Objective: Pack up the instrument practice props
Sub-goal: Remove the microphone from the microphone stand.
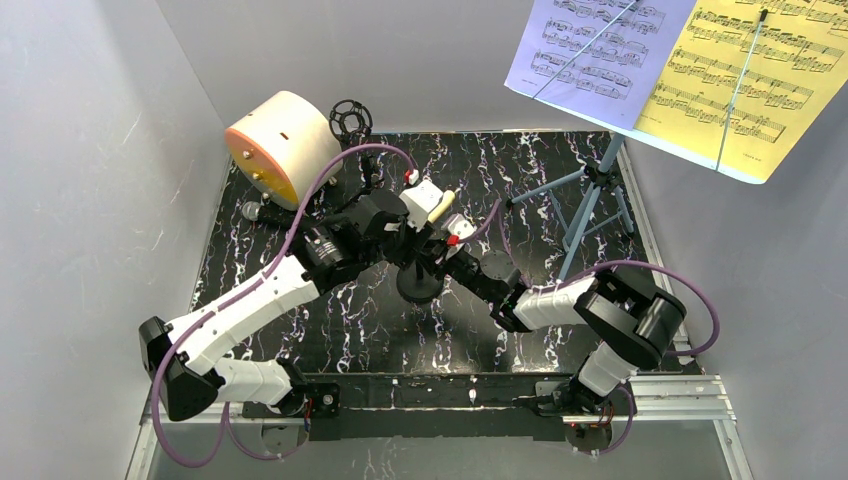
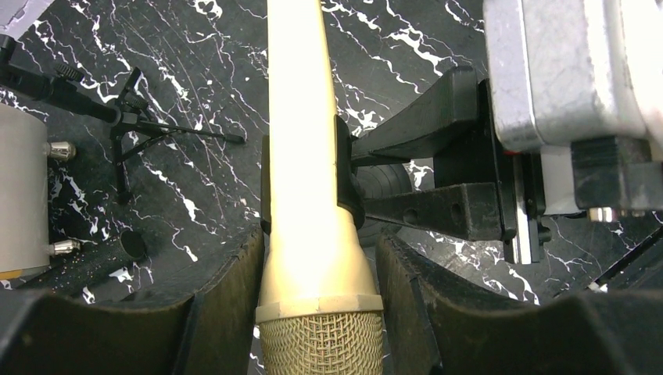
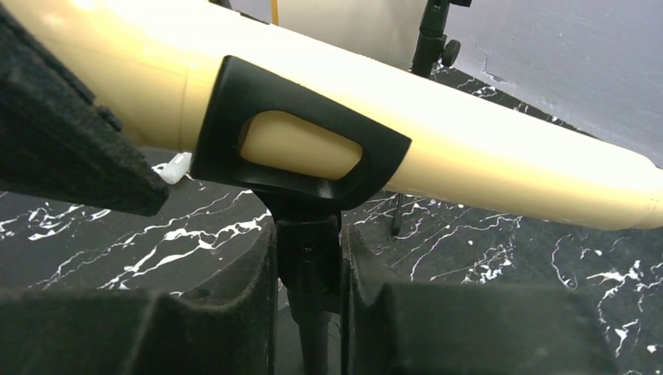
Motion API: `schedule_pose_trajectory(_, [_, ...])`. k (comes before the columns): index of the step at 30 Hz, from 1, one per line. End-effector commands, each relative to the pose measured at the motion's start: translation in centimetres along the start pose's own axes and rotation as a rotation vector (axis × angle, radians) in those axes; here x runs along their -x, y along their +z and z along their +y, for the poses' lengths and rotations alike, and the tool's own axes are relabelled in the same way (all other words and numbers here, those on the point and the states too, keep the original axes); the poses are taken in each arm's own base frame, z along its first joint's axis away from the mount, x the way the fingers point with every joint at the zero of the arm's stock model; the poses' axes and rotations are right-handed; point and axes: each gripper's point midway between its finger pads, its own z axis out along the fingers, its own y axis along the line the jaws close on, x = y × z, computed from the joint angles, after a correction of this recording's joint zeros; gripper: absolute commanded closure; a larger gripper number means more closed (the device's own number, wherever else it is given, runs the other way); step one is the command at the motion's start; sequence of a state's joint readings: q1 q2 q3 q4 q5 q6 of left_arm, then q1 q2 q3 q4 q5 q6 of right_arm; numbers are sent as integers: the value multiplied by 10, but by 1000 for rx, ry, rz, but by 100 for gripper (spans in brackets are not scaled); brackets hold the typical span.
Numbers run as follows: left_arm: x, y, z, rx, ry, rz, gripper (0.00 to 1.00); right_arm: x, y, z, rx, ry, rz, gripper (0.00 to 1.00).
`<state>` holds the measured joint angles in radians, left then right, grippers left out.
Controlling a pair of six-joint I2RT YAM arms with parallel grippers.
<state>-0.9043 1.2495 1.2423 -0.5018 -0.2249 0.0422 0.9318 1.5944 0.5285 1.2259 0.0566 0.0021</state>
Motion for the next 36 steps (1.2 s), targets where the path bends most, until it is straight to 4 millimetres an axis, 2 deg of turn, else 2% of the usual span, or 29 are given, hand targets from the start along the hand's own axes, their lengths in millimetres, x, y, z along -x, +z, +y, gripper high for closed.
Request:
schedule_pose_trajectory(1, [-14, -14, 0, -16, 0, 48, 92, -3, 0, -14, -49, -2, -9, 89])
schedule_pose_trajectory(3, [-13, -22, 5, 6, 3, 43, 94, -12, -5, -21, -63, -28, 12, 99])
schedule_pose_trajectory(12, [-13, -56, 21, 58, -11, 48, 100, -43, -27, -57, -145, -28, 84, 99])
schedule_pose_trajectory(18, [-19, -66, 29, 90, -12, 75, 100, -57, -37, -73, -187, -55, 123, 99])
schedule_pose_trajectory(30, [-24, -93, 42, 149, -70, 61, 100, -76, -53, -102, -316, -43, 146, 99])
schedule_pose_trajectory(36, [-26, -105, 40, 127, -104, 38, 100, -84, -60, -112, -345, -22, 149, 99])
